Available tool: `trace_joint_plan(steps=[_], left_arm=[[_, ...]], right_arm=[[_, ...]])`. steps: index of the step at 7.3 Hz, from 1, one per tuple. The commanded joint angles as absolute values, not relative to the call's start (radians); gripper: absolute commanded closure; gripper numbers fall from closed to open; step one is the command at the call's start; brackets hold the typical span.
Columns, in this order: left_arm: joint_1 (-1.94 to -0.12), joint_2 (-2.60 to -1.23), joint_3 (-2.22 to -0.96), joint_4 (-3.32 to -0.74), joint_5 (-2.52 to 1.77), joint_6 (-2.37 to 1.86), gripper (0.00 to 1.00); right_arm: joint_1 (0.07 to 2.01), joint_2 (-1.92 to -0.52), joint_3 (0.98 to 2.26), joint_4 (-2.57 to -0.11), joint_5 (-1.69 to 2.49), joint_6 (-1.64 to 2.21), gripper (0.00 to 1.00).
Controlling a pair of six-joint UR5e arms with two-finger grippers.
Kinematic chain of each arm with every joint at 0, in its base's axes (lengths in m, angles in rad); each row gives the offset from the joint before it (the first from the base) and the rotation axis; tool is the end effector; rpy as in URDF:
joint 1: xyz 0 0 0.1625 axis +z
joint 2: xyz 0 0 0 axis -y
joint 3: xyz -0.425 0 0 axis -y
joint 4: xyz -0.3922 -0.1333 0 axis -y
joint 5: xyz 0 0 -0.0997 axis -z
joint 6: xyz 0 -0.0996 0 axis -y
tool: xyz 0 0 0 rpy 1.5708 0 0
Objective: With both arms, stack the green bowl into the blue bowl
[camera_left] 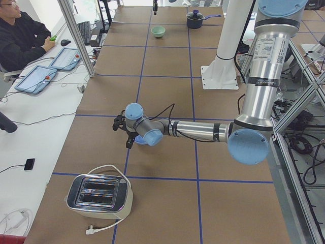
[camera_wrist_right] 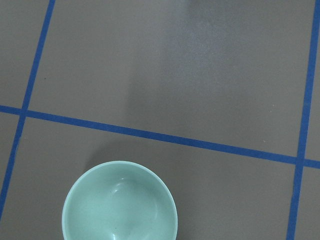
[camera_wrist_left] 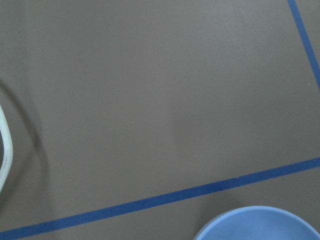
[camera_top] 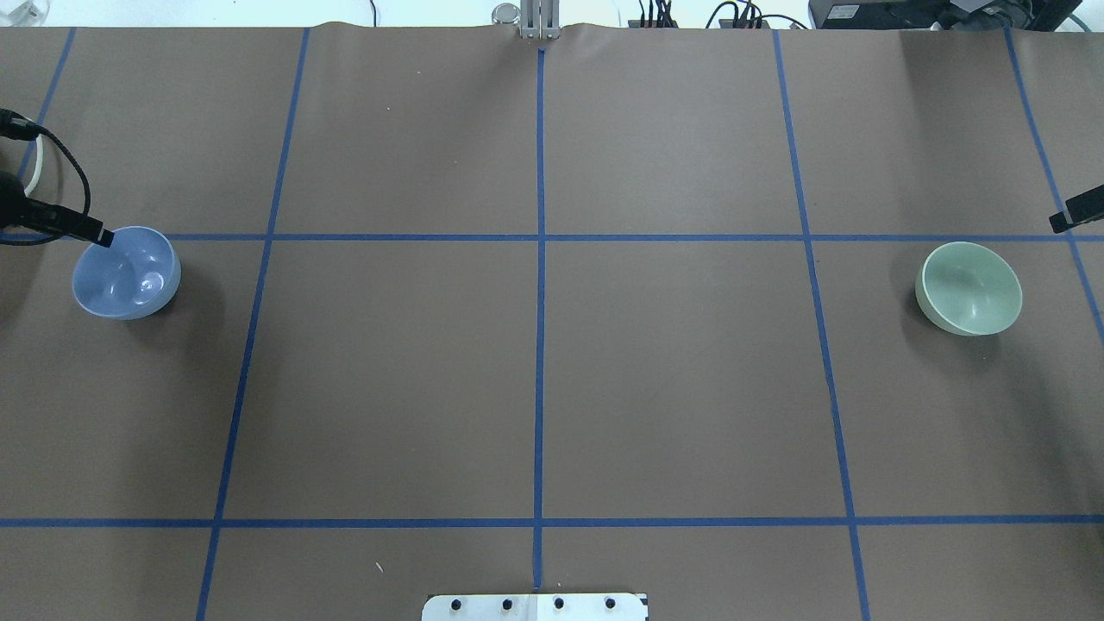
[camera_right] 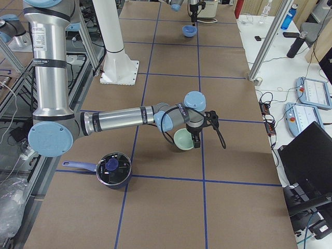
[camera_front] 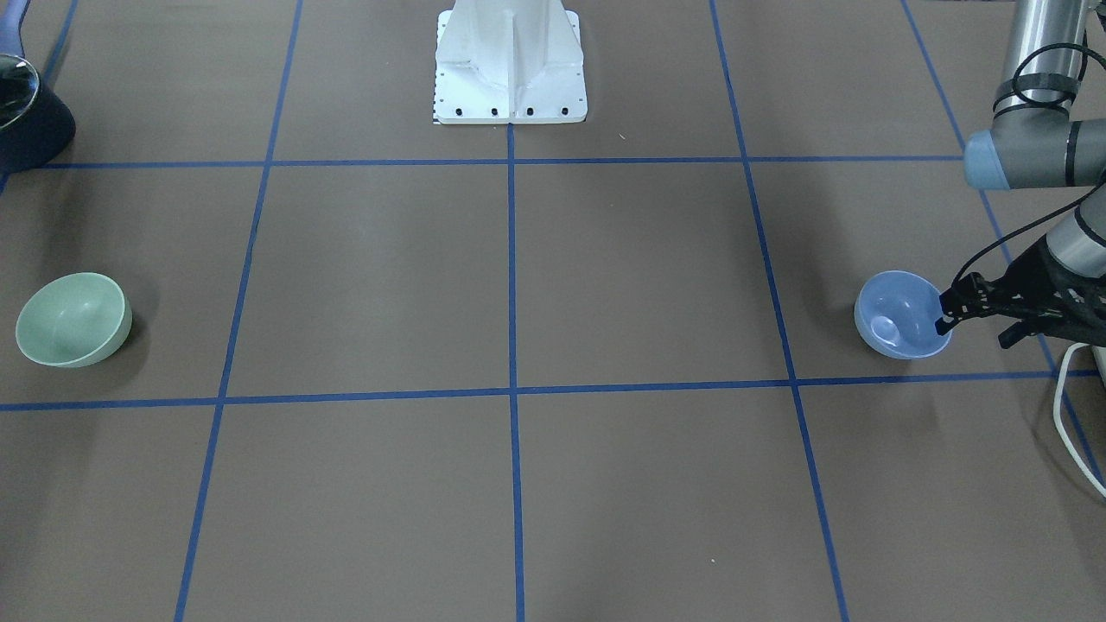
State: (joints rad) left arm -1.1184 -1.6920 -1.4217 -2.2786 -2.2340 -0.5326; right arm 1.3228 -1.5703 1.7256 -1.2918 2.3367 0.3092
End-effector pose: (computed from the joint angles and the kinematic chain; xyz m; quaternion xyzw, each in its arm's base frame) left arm 0.1846 -0.5444 0.5937 0.1327 0.4195 0.0727 0.8950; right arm -0.0625 -0.5086 0.5500 0.0918 -0.4058 -0.0528 0.9078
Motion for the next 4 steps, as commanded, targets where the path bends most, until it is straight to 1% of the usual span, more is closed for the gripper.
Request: trace_joint_plan(steps=[1, 2, 4], left_arm=[[-1.089, -1.681, -1.413, -2.289, -2.227, -0.534, 0.03], [-1.082, -1.681, -1.411, -2.287, -2.209, -0.534, 0.08], [-1.060, -1.681, -1.413, -2.289, -2.192, -0.537, 0.26]], right_arm=[[1.321, -1.568, 1.727, -1.292, 2.332, 0.313, 0.00], [1.321, -1.568, 1.727, -1.292, 2.335, 0.313, 0.00], [1.321, -1.568, 1.726, -1.292, 2.330, 0.313, 0.00]])
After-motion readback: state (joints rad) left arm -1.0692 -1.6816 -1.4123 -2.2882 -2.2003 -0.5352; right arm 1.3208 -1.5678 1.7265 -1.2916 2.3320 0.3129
